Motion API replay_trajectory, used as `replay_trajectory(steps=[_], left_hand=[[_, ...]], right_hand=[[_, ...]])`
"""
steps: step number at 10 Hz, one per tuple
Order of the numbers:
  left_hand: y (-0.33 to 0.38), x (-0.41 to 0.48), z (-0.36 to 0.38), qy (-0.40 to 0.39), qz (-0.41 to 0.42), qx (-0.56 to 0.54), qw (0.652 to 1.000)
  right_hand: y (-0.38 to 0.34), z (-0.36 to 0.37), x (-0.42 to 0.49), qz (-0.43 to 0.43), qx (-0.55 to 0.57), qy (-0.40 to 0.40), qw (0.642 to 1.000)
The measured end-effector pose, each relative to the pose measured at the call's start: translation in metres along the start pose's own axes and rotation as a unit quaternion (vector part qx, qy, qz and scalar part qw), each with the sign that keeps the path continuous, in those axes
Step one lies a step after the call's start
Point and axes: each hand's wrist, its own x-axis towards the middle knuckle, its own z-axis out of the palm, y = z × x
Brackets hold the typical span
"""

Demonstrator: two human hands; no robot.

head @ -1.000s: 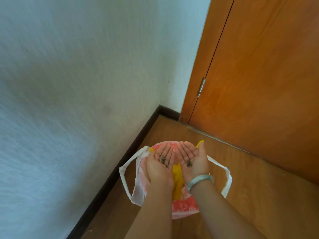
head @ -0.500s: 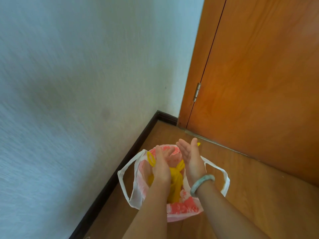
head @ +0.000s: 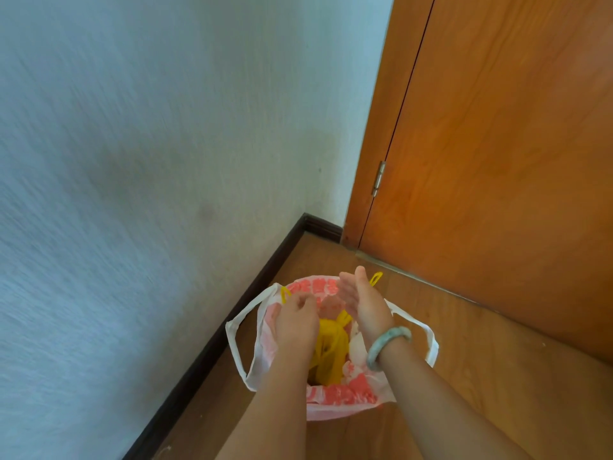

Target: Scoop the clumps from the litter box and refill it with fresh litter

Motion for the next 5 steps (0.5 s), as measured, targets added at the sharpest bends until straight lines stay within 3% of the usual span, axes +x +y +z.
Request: replay_trajectory(steps=[2, 3, 5], left_hand=[[0.008, -0.004, -0.003, 0.011, 0.093, 0.214, 0.972], [0.017, 0.002, -0.004, 0.003, 0.148, 0.349, 0.925], [0.031, 0.007, -0.016, 0.006, 0.216, 0.488, 0.845]], right_hand=[[0.002, -0.008, 0.012, -0.011, -0.156, 0.003, 0.988], [-0.003, -0.012, 0.016, -0.06, -0.272, 0.007, 0.96], [-0.021, -0.016, 0.026, -0.148, -0.549, -0.017, 0.822]])
